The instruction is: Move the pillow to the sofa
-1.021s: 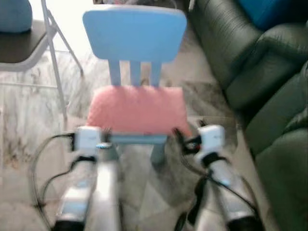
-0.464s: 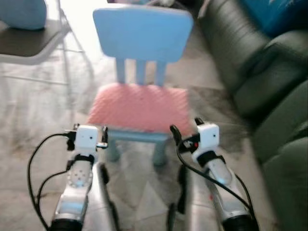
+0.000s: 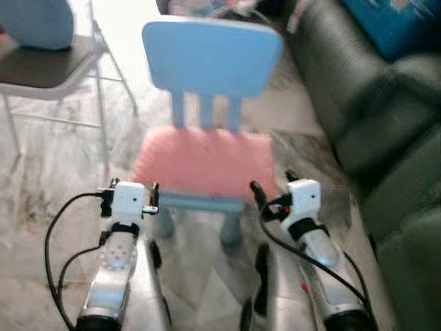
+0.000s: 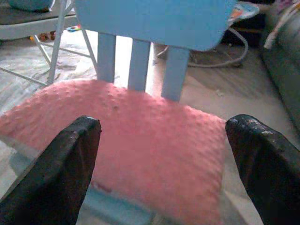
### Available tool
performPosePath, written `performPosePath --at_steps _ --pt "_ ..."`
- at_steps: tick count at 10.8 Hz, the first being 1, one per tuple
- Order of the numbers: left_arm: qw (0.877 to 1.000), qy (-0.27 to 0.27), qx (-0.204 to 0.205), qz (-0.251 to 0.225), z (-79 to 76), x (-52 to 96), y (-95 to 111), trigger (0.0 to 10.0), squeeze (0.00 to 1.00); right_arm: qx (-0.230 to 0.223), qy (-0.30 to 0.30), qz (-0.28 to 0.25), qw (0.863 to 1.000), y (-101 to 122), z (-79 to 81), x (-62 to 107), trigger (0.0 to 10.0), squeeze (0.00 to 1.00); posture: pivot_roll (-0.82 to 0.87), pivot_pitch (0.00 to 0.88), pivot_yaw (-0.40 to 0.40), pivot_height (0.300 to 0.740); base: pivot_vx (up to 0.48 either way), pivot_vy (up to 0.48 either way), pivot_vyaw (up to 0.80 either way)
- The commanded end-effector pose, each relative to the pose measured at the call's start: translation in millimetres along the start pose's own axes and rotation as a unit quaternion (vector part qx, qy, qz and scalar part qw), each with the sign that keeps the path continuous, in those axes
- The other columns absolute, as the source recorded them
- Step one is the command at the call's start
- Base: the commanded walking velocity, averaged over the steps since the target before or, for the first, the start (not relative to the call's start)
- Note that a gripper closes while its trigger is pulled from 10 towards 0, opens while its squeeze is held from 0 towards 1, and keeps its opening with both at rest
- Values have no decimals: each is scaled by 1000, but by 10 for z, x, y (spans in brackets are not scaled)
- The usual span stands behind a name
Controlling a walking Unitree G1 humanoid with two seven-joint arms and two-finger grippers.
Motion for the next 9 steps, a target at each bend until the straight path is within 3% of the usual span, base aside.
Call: performPosePath --at_steps 1,4,9 --pt "1000 -11 4 -2 -61 -19 27 10000 0 -1 -2 12 1000 -63 -21 43 10000 0 -21 147 -62 494 401 0 0" --pt "1000 -12 6 0 -78 -18 19 10000 0 -1 -3 14 1000 -71 -25 45 10000 0 -22 148 -62 494 370 0 0" --pt "1000 9 -13 16 13 14 -43 10000 0 -12 13 29 999 -123 24 70 10000 0 -16 180 -75 489 0 0 0"
Point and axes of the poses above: a point about 5 cm out from each wrist's last joint towards the gripper, its own x axis pointing back from the gripper into the wrist, its own y axis along the axis of the wrist's last joint, z = x × y, the point moved 5 cm from there along -x, pointing out of the wrist towards the gripper, and after that the axes turned 10 degrees about x, right-handed, at the moved point
